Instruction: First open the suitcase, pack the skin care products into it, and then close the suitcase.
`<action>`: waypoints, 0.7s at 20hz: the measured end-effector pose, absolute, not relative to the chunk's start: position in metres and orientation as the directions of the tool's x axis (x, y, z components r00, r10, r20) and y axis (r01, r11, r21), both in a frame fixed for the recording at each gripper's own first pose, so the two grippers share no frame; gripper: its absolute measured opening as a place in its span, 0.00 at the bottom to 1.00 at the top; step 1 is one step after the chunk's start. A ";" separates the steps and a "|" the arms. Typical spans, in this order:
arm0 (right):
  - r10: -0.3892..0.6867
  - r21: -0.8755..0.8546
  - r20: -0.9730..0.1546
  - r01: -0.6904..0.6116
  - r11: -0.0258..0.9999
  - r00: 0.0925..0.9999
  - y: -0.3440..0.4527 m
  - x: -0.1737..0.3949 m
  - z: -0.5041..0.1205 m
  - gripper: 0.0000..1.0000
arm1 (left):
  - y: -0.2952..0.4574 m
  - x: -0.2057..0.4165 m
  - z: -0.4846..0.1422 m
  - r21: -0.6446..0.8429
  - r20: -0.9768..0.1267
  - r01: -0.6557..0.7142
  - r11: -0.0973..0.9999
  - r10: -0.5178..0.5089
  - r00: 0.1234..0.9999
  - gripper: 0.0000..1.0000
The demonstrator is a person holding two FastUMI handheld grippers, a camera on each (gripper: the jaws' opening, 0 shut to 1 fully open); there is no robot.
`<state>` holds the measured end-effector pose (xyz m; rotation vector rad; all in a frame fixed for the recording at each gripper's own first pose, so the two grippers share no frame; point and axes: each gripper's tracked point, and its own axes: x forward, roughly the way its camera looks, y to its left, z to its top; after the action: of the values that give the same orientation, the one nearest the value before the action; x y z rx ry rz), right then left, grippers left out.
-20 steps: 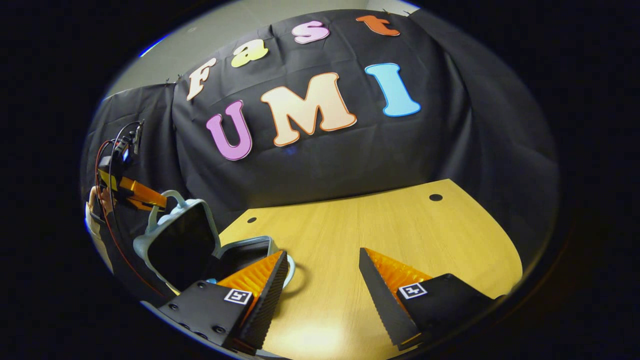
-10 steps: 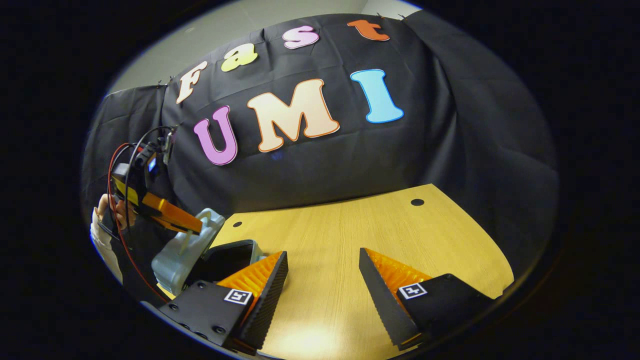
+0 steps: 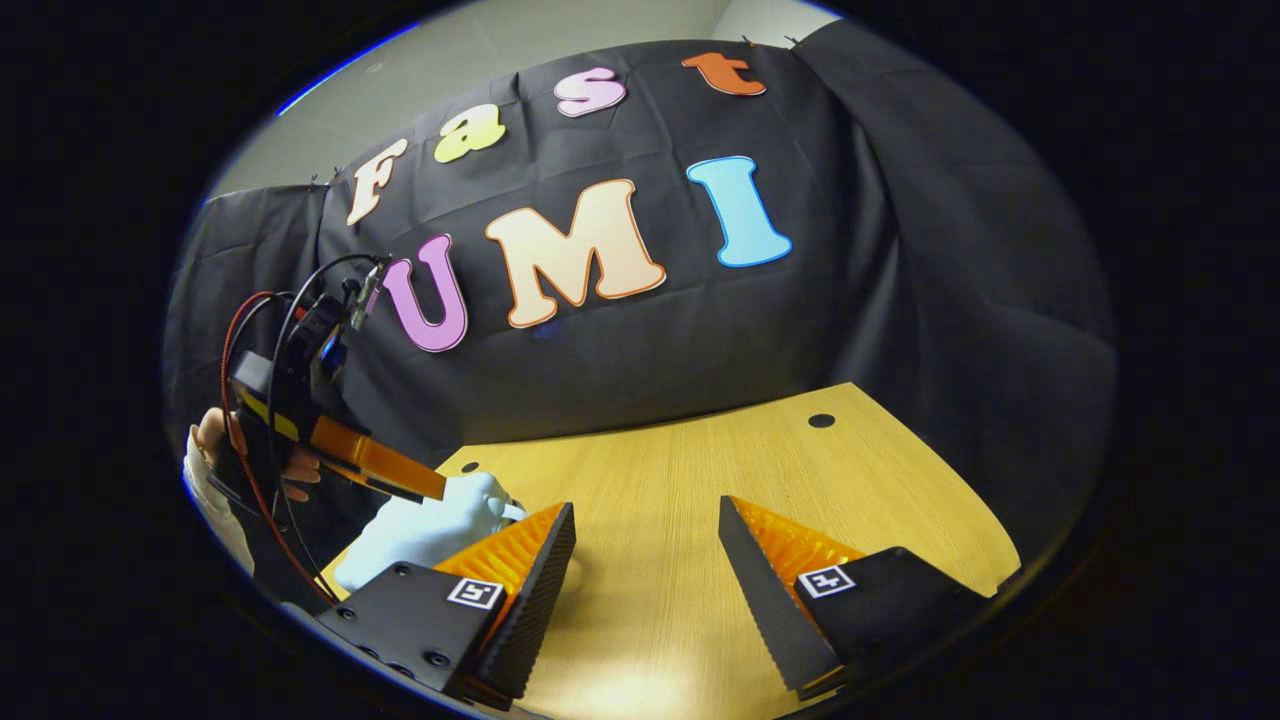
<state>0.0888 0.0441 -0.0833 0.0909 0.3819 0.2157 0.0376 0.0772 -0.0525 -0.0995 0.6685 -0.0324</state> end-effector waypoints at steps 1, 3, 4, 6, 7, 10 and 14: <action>0.224 0.121 -0.358 -0.193 0.974 0.906 0.041 0.090 -0.083 0.91 | 0.071 0.036 -0.051 -0.078 -0.614 0.007 0.997 -0.054 0.788 0.84; 0.220 0.110 -0.364 -0.192 0.975 0.905 0.033 0.092 -0.084 0.91 | 0.059 0.035 -0.053 -0.045 -0.609 0.019 0.999 -0.042 0.792 0.86; 0.219 0.110 -0.363 -0.191 0.975 0.906 0.030 0.093 -0.082 0.91 | 0.053 0.035 -0.056 -0.031 -0.609 0.027 0.999 -0.040 0.792 0.88; 0.219 0.108 -0.352 -0.193 0.975 0.910 0.025 0.093 -0.076 0.91 | 0.042 0.033 -0.061 -0.014 -0.610 0.038 0.999 -0.038 0.791 0.93; 0.219 0.106 -0.346 -0.194 0.975 0.912 0.022 0.093 -0.074 0.91 | 0.037 0.031 -0.060 -0.001 -0.612 0.039 0.999 -0.031 0.790 0.95; 0.216 0.102 -0.327 -0.193 0.976 0.920 0.012 0.092 -0.065 0.91 | 0.035 0.030 -0.065 0.066 -0.612 0.035 0.997 0.013 0.791 0.96; 0.202 0.086 -0.312 -0.185 0.979 0.928 -0.002 0.091 -0.057 0.91 | 0.014 0.026 -0.072 0.048 -0.619 0.066 0.997 -0.022 0.785 0.97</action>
<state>0.0906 -0.0023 -0.0569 0.0554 0.3254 0.1984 0.0264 0.0138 -0.0716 0.0687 0.6658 -0.0476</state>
